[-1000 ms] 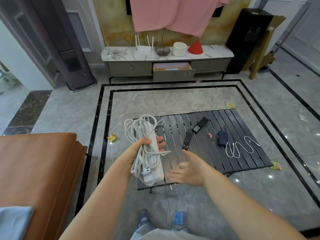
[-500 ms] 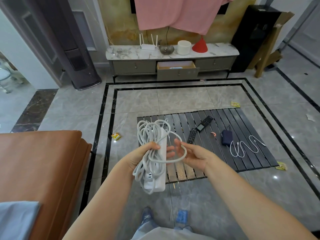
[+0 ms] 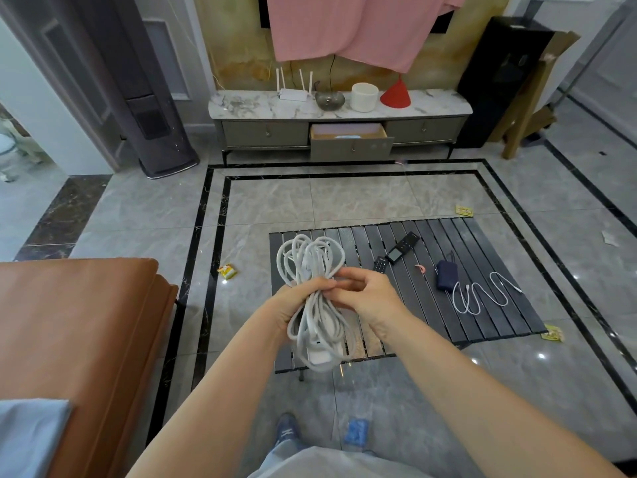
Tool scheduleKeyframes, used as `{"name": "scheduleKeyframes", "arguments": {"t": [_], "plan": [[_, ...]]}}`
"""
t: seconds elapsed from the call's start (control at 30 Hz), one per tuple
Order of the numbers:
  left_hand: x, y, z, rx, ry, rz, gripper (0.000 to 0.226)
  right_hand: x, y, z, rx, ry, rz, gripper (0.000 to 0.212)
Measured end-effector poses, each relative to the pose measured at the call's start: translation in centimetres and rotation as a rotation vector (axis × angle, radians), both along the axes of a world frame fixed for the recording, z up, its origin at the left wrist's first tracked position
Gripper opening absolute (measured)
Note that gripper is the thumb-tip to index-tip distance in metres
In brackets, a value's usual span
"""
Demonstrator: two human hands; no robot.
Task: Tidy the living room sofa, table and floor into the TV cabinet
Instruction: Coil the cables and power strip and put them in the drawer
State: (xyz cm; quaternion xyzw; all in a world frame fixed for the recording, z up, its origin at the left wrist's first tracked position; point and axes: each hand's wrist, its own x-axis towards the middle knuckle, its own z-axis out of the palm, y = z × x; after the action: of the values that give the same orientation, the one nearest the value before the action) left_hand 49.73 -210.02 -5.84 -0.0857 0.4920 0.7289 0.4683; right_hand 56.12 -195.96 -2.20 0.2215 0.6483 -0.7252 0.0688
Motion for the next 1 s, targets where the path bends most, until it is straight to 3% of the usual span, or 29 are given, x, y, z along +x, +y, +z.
{"name": "scheduleKeyframes", "arguments": {"t": [0.2,0.33,0.4,0.47,0.53,0.77,0.87,1.0], "plan": [[1.0,0.3,-0.3,-0.026,0.049,0.118,0.076,1.2,0.2,-0.3,0.071,0.054,-0.131,0.025],[0.8,0.3,0.0,-0.076,0.047,0.142,0.081,1.3,1.1,0.2,-0.363,-0.024,-0.031,0.037],[0.8,0.2,0.3,-0.095,0.059,0.146,0.075,1.2,1.7,0.5,-0.444,-0.029,-0.008,0.047],[0.8,0.3,0.5,-0.116,0.105,0.145,0.063,1.1,2.0,0.6,-0.343,-0.017,-0.003,0.052],[1.2,0.7,1.1,-0.143,0.151,0.174,0.049,1.0,2.3,0.7,-0.116,-0.007,0.017,0.055],[2.0,2.4,1.3,-0.116,0.066,0.336,0.038,1.0,1.4,0.6,0.312,0.155,-0.022,0.047],[2.2,2.7,1.4,-0.118,0.036,0.322,0.036,0.9,1.3,-0.4,0.308,0.199,-0.102,0.064],[2.1,2.4,0.9,-0.083,0.024,0.256,0.057,0.7,1.4,-0.8,0.149,0.131,-0.094,0.076]]}}
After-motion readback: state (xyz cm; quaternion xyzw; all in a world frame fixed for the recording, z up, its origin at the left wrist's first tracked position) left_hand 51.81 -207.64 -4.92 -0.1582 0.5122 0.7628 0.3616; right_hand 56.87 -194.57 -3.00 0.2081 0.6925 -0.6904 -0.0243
